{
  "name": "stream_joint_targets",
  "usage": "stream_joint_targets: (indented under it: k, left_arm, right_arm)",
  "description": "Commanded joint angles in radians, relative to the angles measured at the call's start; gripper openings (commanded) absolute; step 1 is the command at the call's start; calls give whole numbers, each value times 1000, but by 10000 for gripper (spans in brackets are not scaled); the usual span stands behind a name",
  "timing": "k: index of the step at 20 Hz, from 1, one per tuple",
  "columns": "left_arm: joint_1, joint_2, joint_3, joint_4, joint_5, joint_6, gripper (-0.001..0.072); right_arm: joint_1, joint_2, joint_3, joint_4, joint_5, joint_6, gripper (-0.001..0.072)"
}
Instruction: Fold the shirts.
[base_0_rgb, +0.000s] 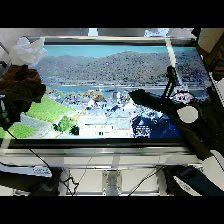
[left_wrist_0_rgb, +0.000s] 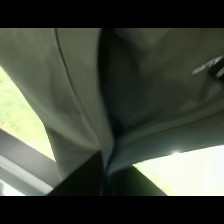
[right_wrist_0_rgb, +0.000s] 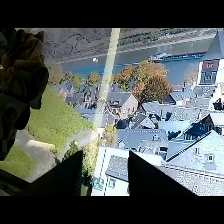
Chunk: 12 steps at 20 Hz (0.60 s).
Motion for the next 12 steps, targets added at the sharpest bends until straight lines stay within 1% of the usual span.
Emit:
stream_joint_targets:
  k: [1,3,4,5,7,10,11,12]
  left_arm:
    - [-7,-8,1,-14,1,8,10]
    - [-37,-2,1,-93,-33,8,10]
    - [-61,5,1,-161,-44,10,10]
    - [-92,14,1,-261,-50,32,10]
    - [-169,38,1,-558,-49,145,10]
    - [-348,69,1,-1088,-48,371,8]
    - [-426,78,6,-1240,-53,439,9]
    - [-506,82,21,-1341,-66,480,8]
  right_arm:
    - [1,-1,0,2,-11,-3,323]
    - [1,-1,0,-4,-29,-5,323]
    - [1,-1,0,-11,-39,-5,323]
    - [1,-1,0,-21,-47,-5,322]
    - [1,-1,0,-48,-60,-4,322]
    - [0,-1,0,-126,-76,-4,309]
    - [0,-1,0,-161,-82,-3,309]
    - [-2,-1,0,-190,-90,-3,309]
